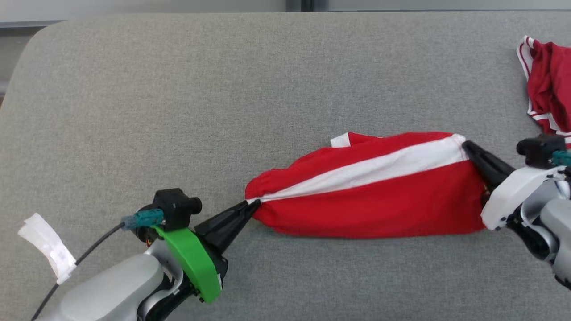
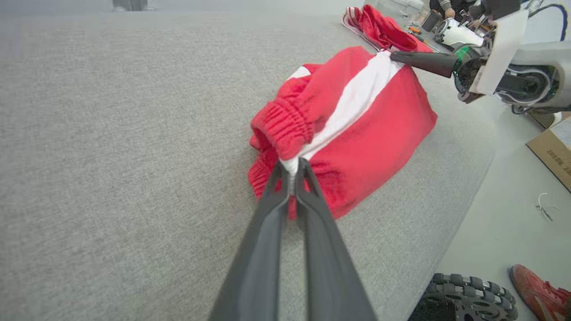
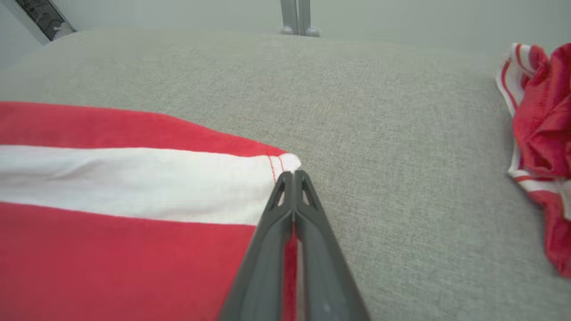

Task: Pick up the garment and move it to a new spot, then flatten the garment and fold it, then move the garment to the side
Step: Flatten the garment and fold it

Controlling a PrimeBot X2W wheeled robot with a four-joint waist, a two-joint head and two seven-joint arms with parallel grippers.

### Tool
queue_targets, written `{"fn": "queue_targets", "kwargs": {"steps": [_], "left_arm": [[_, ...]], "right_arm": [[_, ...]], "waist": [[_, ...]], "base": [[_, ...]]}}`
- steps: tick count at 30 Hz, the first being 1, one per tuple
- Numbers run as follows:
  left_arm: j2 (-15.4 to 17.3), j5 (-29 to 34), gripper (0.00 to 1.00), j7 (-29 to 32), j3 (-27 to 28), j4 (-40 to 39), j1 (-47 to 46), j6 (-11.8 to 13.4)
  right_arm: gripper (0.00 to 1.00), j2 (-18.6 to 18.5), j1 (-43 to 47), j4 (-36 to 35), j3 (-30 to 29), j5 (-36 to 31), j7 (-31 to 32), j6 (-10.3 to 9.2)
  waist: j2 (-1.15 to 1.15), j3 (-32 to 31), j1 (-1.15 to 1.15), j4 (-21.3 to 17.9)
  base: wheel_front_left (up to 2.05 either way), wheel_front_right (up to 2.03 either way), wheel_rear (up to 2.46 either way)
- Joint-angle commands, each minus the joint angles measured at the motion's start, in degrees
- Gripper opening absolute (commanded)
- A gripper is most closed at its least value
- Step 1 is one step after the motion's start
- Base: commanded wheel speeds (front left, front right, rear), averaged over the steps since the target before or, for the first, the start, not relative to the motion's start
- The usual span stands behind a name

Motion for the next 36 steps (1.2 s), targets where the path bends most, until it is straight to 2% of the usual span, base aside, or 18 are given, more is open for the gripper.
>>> {"fn": "queue_targets", "kwargs": {"steps": [1, 8, 12, 19, 25, 28, 31, 36], "left_arm": [[1.0, -0.8, 0.0, -0.3, 1.1, -1.3, -1.7, -0.1], [4.7, -3.3, 0.0, 3.9, 5.8, -8.0, -10.3, -0.3], [4.8, -3.1, 0.0, 8.0, 8.7, -9.1, -19.5, -0.5], [-1.8, 2.8, 0.0, 9.8, 13.0, -1.9, -40.5, -0.7], [-7.8, 12.8, 0.0, 1.1, 14.5, 6.0, -54.9, -0.7], [-9.8, 15.1, 0.0, -1.5, 14.8, 7.9, -56.0, -0.7], [-10.0, 17.8, 0.0, -2.1, 13.1, 6.5, -52.4, -0.8], [-8.2, 22.1, 0.0, -2.2, 12.5, -1.4, -39.7, -0.8]], "right_arm": [[0.0, -1.5, -0.8, -1.8, -1.5, 0.9, -0.5, -0.05], [0.0, -7.4, -4.0, -12.2, -12.8, 1.4, -0.5, -0.06], [0.0, -8.6, -10.0, -15.1, -17.8, -0.5, -0.5, -0.06], [0.0, -7.8, -27.8, -13.8, -24.0, -7.2, -0.5, -0.06], [0.0, -6.0, -39.3, -14.8, -34.0, -15.8, -0.5, -0.05], [0.0, -5.0, -37.8, -17.5, -36.8, -17.9, -0.5, -0.03], [0.0, -5.4, -32.1, -22.9, -39.3, -19.3, -0.5, -0.04], [0.0, -4.2, -11.8, -33.6, -45.9, -21.5, -0.5, -0.05]], "waist": [[0.0, -1.5, 0.0, -1.3], [0.0, -1.7, 0.0, -4.7], [0.0, 1.5, 0.0, -6.8], [0.0, 10.9, 0.0, -9.9], [0.0, 18.3, 0.0, -11.5], [0.0, 20.2, 0.0, -11.9], [0.0, 21.6, 0.0, -11.7], [0.0, 22.4, 0.0, -10.9]], "base": [[0.0, 0.0, 0.0], [0.0, 0.0, 0.0], [0.0, 0.0, 0.0], [0.0, 0.0, 0.0], [0.0, 0.0, 0.0], [0.0, 0.0, 0.0], [0.0, 0.0, 0.0], [0.0, 0.0, 0.0]]}}
